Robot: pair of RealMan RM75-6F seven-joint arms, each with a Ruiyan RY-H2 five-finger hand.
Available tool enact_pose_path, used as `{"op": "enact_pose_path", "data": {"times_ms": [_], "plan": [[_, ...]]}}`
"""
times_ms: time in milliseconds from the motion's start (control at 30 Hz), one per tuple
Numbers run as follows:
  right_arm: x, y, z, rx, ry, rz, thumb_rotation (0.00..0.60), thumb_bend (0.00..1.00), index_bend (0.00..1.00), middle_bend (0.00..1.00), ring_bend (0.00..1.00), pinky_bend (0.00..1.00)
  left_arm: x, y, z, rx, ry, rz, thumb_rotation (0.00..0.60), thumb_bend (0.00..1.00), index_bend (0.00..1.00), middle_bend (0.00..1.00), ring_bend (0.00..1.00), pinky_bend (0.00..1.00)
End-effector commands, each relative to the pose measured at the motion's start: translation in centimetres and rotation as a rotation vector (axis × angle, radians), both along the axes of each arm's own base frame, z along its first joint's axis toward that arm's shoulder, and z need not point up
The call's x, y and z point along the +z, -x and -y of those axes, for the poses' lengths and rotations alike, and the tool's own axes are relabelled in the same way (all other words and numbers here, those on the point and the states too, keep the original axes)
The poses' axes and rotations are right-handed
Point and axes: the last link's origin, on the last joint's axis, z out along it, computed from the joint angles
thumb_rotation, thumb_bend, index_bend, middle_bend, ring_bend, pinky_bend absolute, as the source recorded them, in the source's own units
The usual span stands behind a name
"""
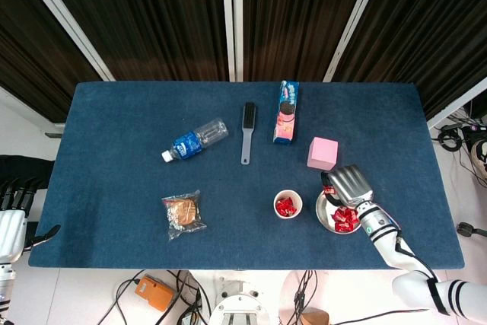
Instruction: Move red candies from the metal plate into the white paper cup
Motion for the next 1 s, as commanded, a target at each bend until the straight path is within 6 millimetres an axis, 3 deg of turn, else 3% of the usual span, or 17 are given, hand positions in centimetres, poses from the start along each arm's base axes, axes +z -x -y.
{"op": "enact_pose_path", "data": {"times_ms": [33,200,400,567,733,1000], "plan": [[2.4,-3.7,-0.1,0.112,0.017,0.131,0.6,0.54,0.66,0.9,1.0,1.0,0.1,-0.1,0.0,-0.002,-0.003,-0.001,0.6,0.0,0.12,0.11,0.0,0.0],[1.8,-6.8,-0.9,0.219,-0.059,0.155,0.6,0.54,0.64,0.9,1.0,1.0,0.1,-0.3,0.0,-0.004,-0.003,-0.002,0.6,0.0,0.12,0.11,0.0,0.0],[-0.7,-8.1,-1.4,0.258,-0.139,0.121,0.6,0.54,0.62,0.9,1.0,1.0,0.1,-0.5,-0.1,-0.01,-0.001,-0.004,0.6,0.0,0.12,0.11,0.0,0.0],[-1.7,-8.0,-1.6,0.258,-0.166,0.095,0.6,0.54,0.6,0.9,1.0,1.0,0.2,-0.5,-0.1,-0.007,-0.002,-0.006,0.6,0.0,0.12,0.11,0.0,0.0],[-2.3,-7.5,-1.9,0.251,-0.19,0.079,0.6,0.54,0.5,0.9,1.0,1.0,0.1,-0.4,0.0,-0.003,0.0,-0.005,0.6,0.0,0.12,0.11,0.0,0.0],[-1.0,-7.0,-2.1,0.249,-0.142,0.11,0.6,0.54,0.42,0.9,1.0,1.0,0.1,-0.5,0.0,-0.006,-0.004,-0.004,0.6,0.0,0.12,0.11,0.0,0.0]]}}
